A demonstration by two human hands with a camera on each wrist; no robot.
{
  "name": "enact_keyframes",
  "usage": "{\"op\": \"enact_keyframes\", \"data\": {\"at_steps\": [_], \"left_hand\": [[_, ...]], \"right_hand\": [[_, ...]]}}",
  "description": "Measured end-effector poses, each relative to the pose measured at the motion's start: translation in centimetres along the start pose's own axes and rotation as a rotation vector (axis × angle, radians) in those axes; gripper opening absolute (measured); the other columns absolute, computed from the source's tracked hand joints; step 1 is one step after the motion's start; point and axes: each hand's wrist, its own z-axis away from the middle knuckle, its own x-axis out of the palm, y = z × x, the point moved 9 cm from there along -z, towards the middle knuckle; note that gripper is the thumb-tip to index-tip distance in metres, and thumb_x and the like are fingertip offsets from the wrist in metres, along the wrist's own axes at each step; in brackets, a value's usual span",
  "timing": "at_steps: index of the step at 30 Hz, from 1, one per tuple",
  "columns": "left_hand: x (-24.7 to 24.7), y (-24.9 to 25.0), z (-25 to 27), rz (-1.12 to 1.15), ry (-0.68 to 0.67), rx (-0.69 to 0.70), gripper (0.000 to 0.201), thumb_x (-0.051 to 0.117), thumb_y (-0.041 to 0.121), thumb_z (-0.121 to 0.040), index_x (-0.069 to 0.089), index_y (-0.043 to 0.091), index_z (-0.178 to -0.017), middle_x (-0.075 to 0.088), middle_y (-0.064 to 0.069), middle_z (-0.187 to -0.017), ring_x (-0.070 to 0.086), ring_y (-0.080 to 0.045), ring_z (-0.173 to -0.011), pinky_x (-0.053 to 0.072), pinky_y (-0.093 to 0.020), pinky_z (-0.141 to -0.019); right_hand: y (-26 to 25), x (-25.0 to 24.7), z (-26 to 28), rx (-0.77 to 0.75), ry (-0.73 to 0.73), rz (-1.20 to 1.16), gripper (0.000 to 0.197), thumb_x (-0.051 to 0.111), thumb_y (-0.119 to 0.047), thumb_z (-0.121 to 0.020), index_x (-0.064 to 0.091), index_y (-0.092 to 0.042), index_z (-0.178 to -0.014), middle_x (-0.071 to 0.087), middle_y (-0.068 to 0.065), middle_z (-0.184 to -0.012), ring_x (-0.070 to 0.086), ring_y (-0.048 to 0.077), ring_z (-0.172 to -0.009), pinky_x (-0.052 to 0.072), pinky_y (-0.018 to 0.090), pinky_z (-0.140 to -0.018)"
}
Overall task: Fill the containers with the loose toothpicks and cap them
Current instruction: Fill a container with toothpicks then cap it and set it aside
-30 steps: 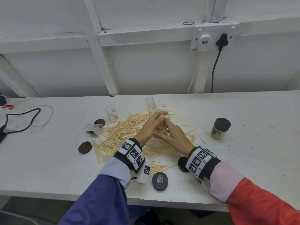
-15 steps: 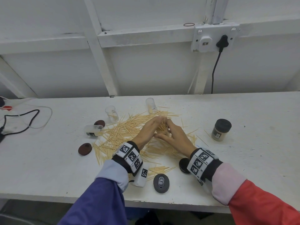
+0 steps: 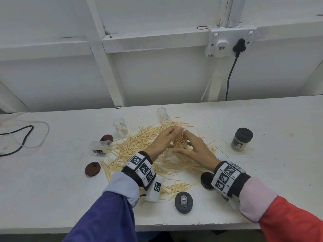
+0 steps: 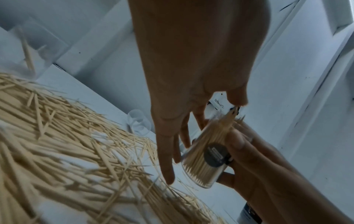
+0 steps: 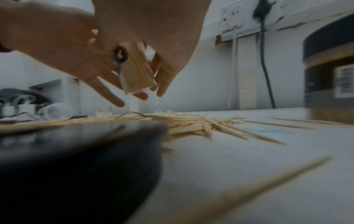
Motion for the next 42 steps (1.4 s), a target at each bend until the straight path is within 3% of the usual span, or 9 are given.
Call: {"op": "enact_keyframes", "data": {"at_steps": [4,7,11,16,21,23,26,34,42], "left_hand": [[0.5,-0.7,-0.1,0.022,-0.118,-0.081,0.055,0.040,0.063,-0.094,0.050,0.026,-0.134,0.051,0.010,-0.135,0.050,-0.010,-0.122,0.050,-0.042,-0.099],[0.9,-0.8,-0.3,0.005,-0.211,-0.104,0.057,0.054,0.059,-0.089,0.049,0.026,-0.135,0.054,0.002,-0.131,0.061,-0.012,-0.111,0.052,-0.044,-0.098],[0.9,-0.5,-0.6,0.007,-0.252,-0.113,0.050,0.053,0.050,-0.094,0.047,0.023,-0.136,0.054,-0.004,-0.132,0.064,-0.012,-0.101,0.054,-0.045,-0.095],[0.7,0.0,-0.2,0.100,-0.317,-0.111,0.045,0.053,0.041,-0.097,0.043,0.028,-0.139,0.050,-0.008,-0.135,0.061,-0.017,-0.106,0.055,-0.041,-0.092],[0.0,0.5,0.7,0.104,-0.303,-0.082,0.041,0.048,0.057,-0.095,0.047,0.046,-0.134,0.050,0.009,-0.137,0.056,-0.017,-0.122,0.052,-0.048,-0.097],[-0.4,0.7,1.0,0.180,-0.273,-0.100,0.044,0.041,0.061,-0.094,0.052,0.042,-0.133,0.050,0.012,-0.135,0.055,-0.020,-0.123,0.051,-0.052,-0.097],[-1.3,0.2,0.7,0.281,-0.215,-0.162,0.048,0.040,0.062,-0.093,0.059,0.033,-0.127,0.050,0.001,-0.135,0.059,-0.027,-0.119,0.052,-0.055,-0.093],[-2.4,-0.8,0.3,0.224,-0.217,-0.173,0.041,0.059,0.045,-0.091,0.058,0.024,-0.126,0.054,-0.005,-0.134,0.055,-0.028,-0.120,0.057,-0.046,-0.087],[-3.9,-1.0,0.7,0.218,-0.232,-0.198,0.052,0.051,0.060,-0.091,0.061,0.024,-0.126,0.059,-0.001,-0.131,0.062,-0.023,-0.113,0.056,-0.048,-0.090]], "right_hand": [[0.6,-0.8,0.0,0.051,0.038,0.002,0.058,0.068,-0.051,-0.082,0.048,-0.031,-0.132,0.054,-0.019,-0.126,0.053,-0.001,-0.116,0.049,0.031,-0.098],[0.8,-1.2,0.2,0.089,0.024,0.008,0.057,0.070,-0.044,-0.084,0.046,-0.035,-0.135,0.055,-0.021,-0.128,0.054,0.001,-0.118,0.050,0.035,-0.098],[-0.2,-1.5,0.1,0.124,0.025,0.002,0.058,0.073,-0.041,-0.082,0.047,-0.039,-0.134,0.057,-0.023,-0.127,0.055,-0.002,-0.117,0.053,0.033,-0.096],[-1.3,-1.2,-0.2,0.181,0.015,-0.064,0.052,0.079,-0.032,-0.080,0.056,-0.036,-0.126,0.063,-0.020,-0.116,0.059,0.004,-0.110,0.052,0.034,-0.095],[-1.3,-1.2,-0.2,0.233,0.087,-0.124,0.047,0.080,-0.029,-0.079,0.060,-0.027,-0.122,0.067,-0.011,-0.109,0.063,0.007,-0.104,0.052,0.034,-0.094],[-1.3,-1.4,-0.1,0.255,0.124,-0.146,0.043,0.081,-0.030,-0.077,0.062,-0.028,-0.116,0.068,-0.008,-0.103,0.063,0.010,-0.100,0.051,0.031,-0.091],[-1.5,-1.1,-0.3,0.261,0.130,-0.173,0.041,0.082,-0.027,-0.076,0.063,-0.028,-0.112,0.069,-0.009,-0.105,0.064,0.009,-0.103,0.051,0.030,-0.092],[-1.9,0.6,-1.3,0.257,0.102,-0.159,0.052,0.082,-0.029,-0.076,0.060,-0.025,-0.123,0.067,-0.009,-0.112,0.063,0.007,-0.105,0.052,0.037,-0.097],[-2.1,1.4,-2.2,0.255,0.097,-0.152,0.046,0.081,-0.035,-0.076,0.062,-0.031,-0.117,0.068,-0.014,-0.108,0.063,0.007,-0.106,0.052,0.041,-0.096]]}}
